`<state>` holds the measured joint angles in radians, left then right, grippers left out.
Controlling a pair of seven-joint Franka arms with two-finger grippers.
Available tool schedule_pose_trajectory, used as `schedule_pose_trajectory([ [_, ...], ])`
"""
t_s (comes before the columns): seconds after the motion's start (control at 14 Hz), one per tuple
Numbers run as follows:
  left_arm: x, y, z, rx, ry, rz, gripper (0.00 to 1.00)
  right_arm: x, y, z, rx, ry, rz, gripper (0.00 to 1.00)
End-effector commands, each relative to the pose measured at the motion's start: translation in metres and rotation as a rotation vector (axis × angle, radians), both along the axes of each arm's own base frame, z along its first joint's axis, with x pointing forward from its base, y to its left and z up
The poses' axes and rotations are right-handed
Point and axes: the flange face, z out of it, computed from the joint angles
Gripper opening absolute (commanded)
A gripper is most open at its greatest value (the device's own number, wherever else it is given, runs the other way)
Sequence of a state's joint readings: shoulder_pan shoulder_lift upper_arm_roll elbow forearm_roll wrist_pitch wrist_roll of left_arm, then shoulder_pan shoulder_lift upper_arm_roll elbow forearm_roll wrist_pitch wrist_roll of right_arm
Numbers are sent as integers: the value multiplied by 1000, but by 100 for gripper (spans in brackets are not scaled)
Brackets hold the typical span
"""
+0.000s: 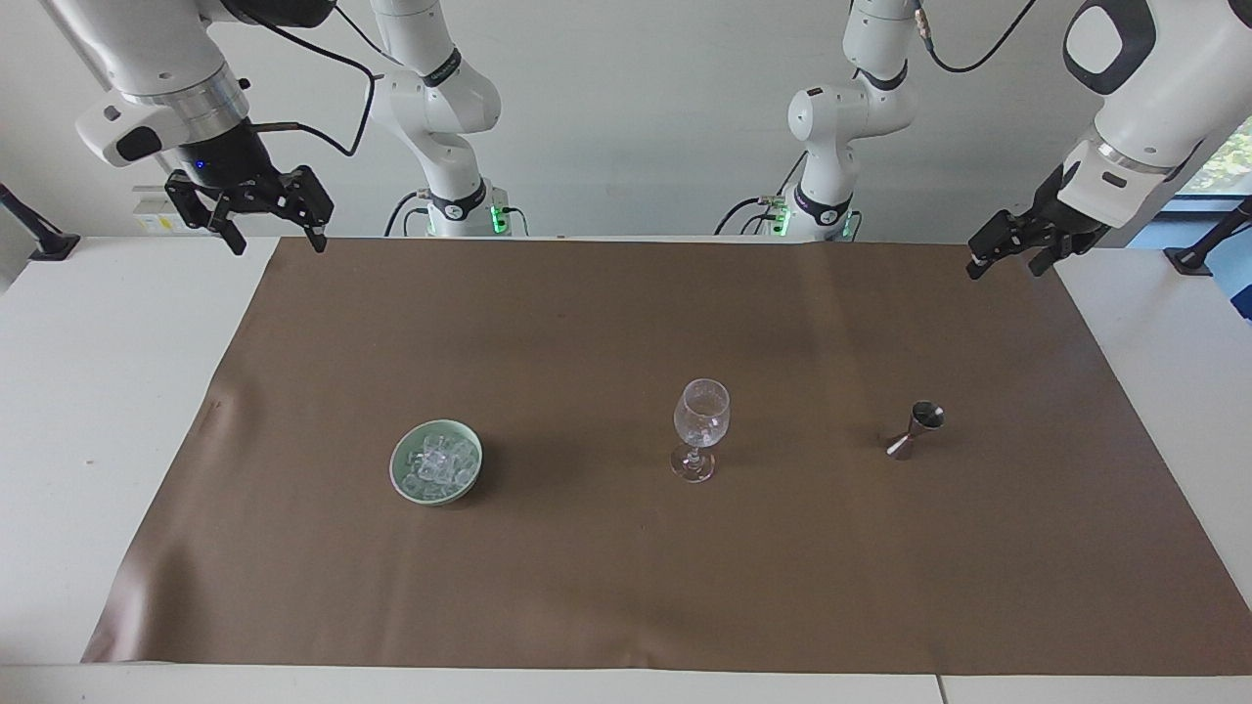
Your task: Pour wine and add ice with both arms
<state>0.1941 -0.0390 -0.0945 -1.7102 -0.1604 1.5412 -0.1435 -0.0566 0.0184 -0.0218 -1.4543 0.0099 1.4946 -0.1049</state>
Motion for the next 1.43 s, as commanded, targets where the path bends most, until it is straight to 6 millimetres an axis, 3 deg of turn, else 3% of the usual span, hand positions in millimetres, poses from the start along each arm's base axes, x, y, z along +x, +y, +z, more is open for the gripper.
schedule_pose_trajectory([
  [0.0,-5,25,-17,-61,32,123,100,-5,1,0,12,0,-5,100],
  [0.36,-2,53,-56,-141,151,333,100,-5,1,0,12,0,-5,100],
  [0.64,7,52,-73,-183,243,563,100,-5,1,0,12,0,-5,100],
  [1.0,18,73,-117,-250,379,728,100,-5,1,0,12,0,-5,100],
  [1.22,26,100,-158,-340,482,863,100,-5,1,0,12,0,-5,100],
  [1.36,29,104,-174,-377,515,888,100,-5,1,0,12,0,-5,100],
])
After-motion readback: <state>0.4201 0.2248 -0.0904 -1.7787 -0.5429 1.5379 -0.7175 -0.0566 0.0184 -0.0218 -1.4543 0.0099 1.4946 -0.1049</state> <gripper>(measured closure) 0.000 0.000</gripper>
